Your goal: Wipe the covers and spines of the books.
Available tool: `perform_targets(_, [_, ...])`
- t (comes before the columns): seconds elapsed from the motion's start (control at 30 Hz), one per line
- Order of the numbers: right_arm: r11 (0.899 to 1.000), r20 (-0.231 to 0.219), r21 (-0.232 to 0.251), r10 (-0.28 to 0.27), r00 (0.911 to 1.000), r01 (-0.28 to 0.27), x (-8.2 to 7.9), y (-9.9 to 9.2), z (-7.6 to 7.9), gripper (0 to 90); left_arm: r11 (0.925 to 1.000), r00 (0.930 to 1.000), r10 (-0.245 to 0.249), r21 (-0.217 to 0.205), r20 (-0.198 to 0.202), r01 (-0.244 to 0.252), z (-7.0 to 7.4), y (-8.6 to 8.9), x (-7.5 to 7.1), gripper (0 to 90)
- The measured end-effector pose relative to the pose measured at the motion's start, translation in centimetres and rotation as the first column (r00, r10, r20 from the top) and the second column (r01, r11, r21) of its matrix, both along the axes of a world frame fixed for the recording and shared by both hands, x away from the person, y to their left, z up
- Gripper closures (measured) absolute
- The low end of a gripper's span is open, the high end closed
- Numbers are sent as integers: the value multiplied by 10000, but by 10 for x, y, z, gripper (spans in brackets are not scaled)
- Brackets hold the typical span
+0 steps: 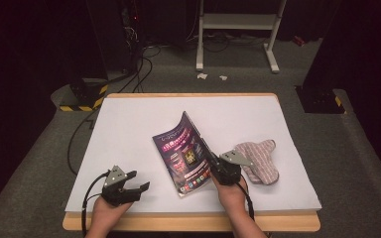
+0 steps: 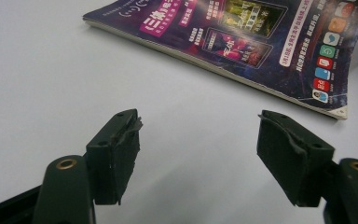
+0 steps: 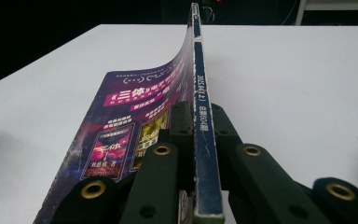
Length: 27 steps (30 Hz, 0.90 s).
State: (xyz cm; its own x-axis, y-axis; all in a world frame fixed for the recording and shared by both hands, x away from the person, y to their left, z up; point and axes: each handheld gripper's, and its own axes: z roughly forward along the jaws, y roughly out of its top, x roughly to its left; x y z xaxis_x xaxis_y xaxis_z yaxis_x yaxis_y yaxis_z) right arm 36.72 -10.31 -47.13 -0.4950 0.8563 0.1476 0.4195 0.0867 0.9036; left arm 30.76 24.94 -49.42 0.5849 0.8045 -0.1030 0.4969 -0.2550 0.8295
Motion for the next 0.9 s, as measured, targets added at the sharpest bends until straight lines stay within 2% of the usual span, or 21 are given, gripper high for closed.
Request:
perform_targets(0.13, [9999,-73,164,-16,10000,18,3,-1,1,842,9999,9999,-151,-45,-15,151,-1,-3,4,298])
perform_targets(0.2, [9999,-67,150,-6,10000,7,4,-1,2,842,9997,9998,-194,157,-8,195,-1,-4,6,298])
perform_targets(0.4, [9994,93,354,34,10000,-37,4,1,11,844,9997,9995,-240,-50,220,241,1,-2,4,293])
perform_targets(0.47, [9992,267,385,92,9996,-102,4,4,16,844,9997,9995,-219,-101,244,222,2,-2,4,286])
perform_targets(0.6, [9984,539,506,224,9983,-251,4,9,28,845,9998,9986,-36,-194,536,46,5,-1,2,274])
perform_targets(0.77, [9972,820,601,400,9958,-450,4,14,39,845,9998,9995,126,-173,284,-121,2,2,4,228])
perform_targets(0.9, [9964,1028,622,503,9934,-569,4,19,47,845,9996,9990,273,-88,356,-270,2,5,2,209])
